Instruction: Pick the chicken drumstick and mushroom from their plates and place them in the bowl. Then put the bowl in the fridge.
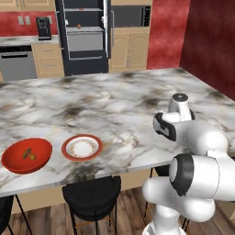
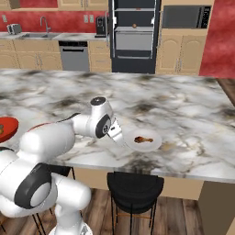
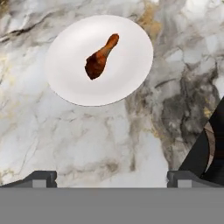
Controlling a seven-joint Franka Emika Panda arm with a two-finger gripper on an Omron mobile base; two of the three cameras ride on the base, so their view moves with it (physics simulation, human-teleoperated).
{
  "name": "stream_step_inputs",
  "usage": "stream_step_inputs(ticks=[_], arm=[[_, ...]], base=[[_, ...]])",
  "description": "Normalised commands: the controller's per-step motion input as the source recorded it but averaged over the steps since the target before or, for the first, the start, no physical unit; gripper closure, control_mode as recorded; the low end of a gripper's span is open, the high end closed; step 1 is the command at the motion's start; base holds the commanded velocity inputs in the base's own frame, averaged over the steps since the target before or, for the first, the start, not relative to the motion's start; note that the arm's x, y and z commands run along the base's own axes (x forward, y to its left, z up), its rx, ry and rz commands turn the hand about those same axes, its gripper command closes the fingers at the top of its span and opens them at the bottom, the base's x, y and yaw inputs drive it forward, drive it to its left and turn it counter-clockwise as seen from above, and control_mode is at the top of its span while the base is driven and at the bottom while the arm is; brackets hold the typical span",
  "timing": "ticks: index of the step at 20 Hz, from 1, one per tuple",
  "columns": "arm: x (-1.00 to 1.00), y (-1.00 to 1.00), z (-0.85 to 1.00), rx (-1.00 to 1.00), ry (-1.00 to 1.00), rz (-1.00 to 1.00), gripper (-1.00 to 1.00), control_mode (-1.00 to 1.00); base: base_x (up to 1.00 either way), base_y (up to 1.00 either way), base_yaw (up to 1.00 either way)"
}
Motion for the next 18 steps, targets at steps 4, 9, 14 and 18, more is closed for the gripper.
stream_step_inputs(ticks=[4,9,14,18], arm=[[0.26,-0.57,0.00,0.15,0.14,-0.09,-1.00,-1.00],[0.42,-0.36,0.00,0.07,0.12,-0.11,-1.00,-1.00],[0.39,-0.35,-0.02,0.06,0.18,-0.11,-1.00,-1.00],[0.30,-0.28,-0.29,0.05,0.13,-0.13,-1.00,-1.00]], base=[[0.00,0.00,0.00],[0.00,0.00,0.00],[0.00,0.00,0.00],[0.00,0.00,0.00]])
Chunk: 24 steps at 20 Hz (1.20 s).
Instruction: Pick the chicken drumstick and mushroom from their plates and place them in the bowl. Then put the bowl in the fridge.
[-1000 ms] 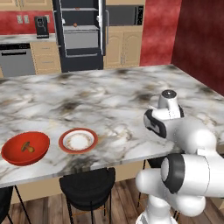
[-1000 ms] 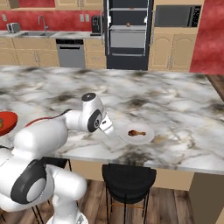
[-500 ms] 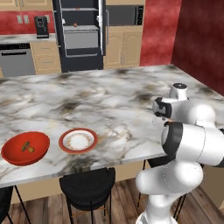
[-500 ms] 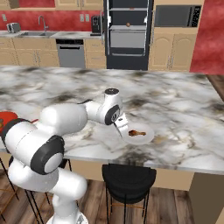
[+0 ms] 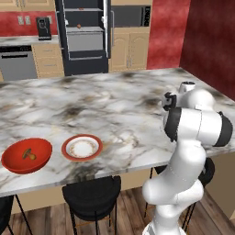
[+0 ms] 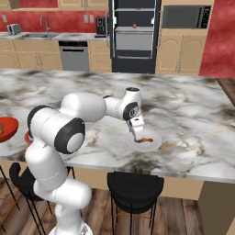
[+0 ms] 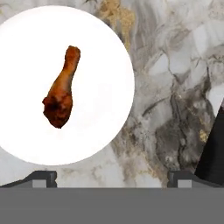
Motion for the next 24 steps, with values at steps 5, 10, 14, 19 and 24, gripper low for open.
stream_step_inputs(ticks=[5,10,14,19,24], arm=[[0.40,-0.10,-0.34,0.05,0.07,-0.07,-1.00,-1.00],[0.28,0.00,-0.38,0.05,0.01,-0.02,-1.00,-1.00],[0.17,-0.01,-0.50,0.00,-0.03,0.00,-1.00,-1.00],[0.07,-0.01,-0.29,0.00,-0.23,0.00,-1.00,-1.00],[0.18,-0.02,-0.29,0.00,-0.19,0.00,-1.00,-1.00]], base=[[0.00,0.00,0.00],[0.00,0.00,0.00],[0.00,0.00,0.00],[0.00,0.00,0.00],[0.00,0.00,0.00]])
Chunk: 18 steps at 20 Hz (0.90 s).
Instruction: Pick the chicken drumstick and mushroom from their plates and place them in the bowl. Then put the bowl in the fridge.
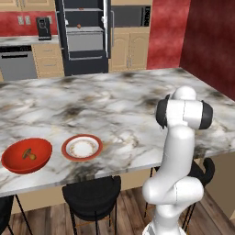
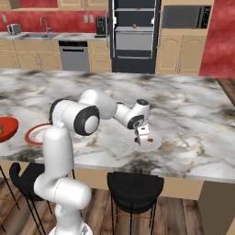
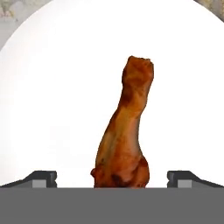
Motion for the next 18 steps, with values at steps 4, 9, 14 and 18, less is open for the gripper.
stream_step_inputs(ticks=[4,9,14,18], arm=[[0.26,-0.08,-0.23,-0.03,-0.01,0.00,-1.00,-1.00],[0.26,-0.02,-0.16,-0.06,0.04,0.00,-1.00,-1.00],[0.09,-0.06,-0.21,-0.03,0.04,0.00,-1.00,-1.00],[-0.06,-0.11,-0.26,0.00,0.00,0.00,1.00,-1.00]], base=[[0.00,0.00,0.00],[0.00,0.00,0.00],[0.00,0.00,0.00],[0.00,0.00,0.00]])
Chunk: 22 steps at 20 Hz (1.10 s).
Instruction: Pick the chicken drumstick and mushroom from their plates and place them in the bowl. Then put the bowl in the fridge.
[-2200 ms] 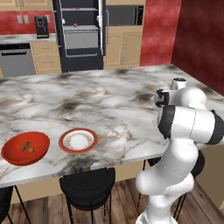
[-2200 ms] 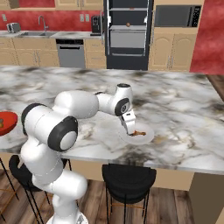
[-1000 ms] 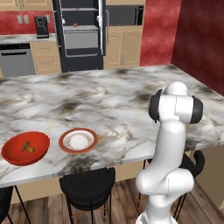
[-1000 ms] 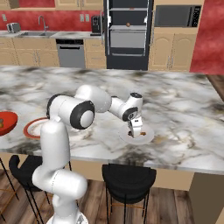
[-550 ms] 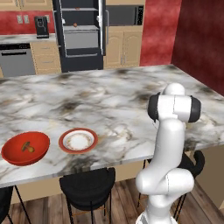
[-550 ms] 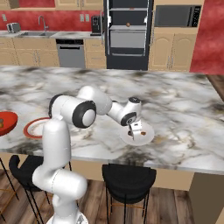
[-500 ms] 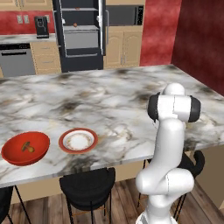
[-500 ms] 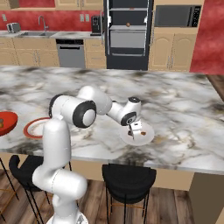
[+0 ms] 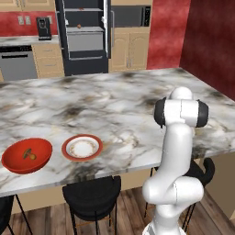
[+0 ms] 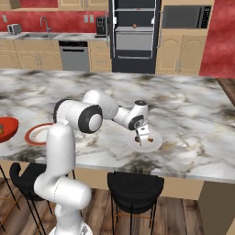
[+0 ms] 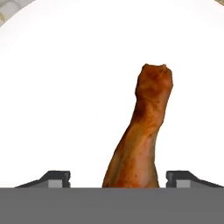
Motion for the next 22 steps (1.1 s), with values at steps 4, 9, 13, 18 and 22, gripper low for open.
stream_step_inputs(ticks=[4,9,13,18,22], arm=[[-0.17,-0.09,-0.20,0.00,0.00,0.00,1.00,-1.00],[-0.14,0.09,0.16,-0.01,-0.01,0.03,1.00,-1.00],[-0.29,0.37,0.45,-0.09,-0.05,0.01,1.00,-1.00],[-0.38,0.44,0.41,-0.08,0.01,0.19,1.00,-1.00],[-0.32,0.61,0.23,-0.12,0.05,0.19,1.00,-1.00]], base=[[0.00,0.00,0.00],[0.00,0.00,0.00],[0.00,0.00,0.00],[0.00,0.00,0.00],[0.00,0.00,0.00]])
